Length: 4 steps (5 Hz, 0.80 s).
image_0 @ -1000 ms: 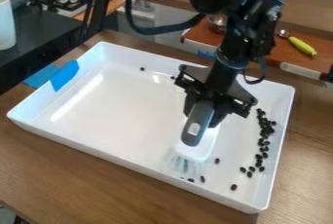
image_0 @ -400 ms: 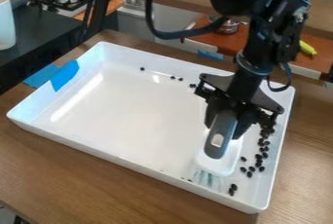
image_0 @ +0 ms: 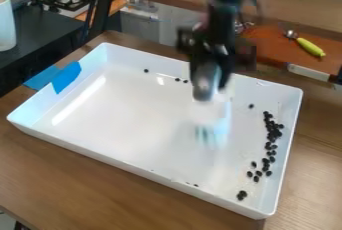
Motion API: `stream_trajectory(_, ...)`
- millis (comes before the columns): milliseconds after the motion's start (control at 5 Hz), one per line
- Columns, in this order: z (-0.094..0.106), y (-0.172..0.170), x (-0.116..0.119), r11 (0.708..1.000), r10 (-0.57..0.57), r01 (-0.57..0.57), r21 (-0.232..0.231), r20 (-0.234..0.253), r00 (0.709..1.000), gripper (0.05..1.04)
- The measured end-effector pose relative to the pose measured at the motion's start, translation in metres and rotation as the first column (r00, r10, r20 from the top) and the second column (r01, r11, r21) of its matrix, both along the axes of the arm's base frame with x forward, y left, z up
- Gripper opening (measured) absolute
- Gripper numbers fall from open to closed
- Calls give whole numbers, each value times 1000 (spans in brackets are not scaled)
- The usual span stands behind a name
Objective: Sweep into pile
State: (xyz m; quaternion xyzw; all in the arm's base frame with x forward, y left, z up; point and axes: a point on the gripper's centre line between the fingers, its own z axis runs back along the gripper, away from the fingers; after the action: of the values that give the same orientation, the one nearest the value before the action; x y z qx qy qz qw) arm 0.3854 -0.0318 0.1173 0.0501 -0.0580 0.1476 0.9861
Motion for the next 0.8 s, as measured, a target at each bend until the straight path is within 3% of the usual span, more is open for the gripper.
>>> stream_trajectory(200, 15, 54, 22, 998, 65, -65, -5, 12, 998, 488)
stream_trajectory(600, -10, 140, 31, 991, 88, -88, 98, 3, 996, 488)
stream_trajectory(800, -33, 164, 18, 993, 60, -57, 107, -24, 998, 488)
